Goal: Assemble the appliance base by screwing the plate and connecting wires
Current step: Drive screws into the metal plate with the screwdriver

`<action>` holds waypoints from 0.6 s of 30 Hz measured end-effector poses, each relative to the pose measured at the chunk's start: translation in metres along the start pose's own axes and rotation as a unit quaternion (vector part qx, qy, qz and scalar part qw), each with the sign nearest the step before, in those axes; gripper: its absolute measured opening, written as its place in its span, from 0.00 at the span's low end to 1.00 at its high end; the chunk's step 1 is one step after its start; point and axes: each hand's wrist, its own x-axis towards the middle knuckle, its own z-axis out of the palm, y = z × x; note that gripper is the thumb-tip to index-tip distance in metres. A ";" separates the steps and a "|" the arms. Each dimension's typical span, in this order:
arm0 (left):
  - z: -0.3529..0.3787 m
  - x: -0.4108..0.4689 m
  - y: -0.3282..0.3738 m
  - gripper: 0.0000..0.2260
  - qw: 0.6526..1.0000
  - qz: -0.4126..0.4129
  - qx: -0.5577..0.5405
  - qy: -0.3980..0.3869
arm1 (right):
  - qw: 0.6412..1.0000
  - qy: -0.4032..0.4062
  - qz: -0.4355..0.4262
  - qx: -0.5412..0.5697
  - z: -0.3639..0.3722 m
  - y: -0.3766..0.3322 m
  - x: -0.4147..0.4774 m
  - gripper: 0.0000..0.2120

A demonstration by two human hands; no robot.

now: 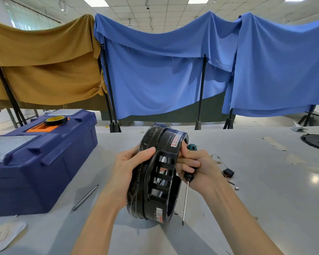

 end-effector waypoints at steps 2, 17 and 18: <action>-0.001 0.000 0.000 0.15 1.000 -0.002 -0.003 0.001 | 1.000 -0.006 -0.007 0.009 -0.001 0.002 0.001 0.31; 0.004 0.003 0.004 0.12 1.000 -0.024 0.014 -0.013 | 0.996 0.053 -0.056 -0.033 -0.004 0.004 0.001 0.12; 0.004 0.003 0.004 0.12 0.999 -0.026 0.021 -0.016 | 0.996 0.056 -0.060 -0.037 -0.005 0.004 0.001 0.11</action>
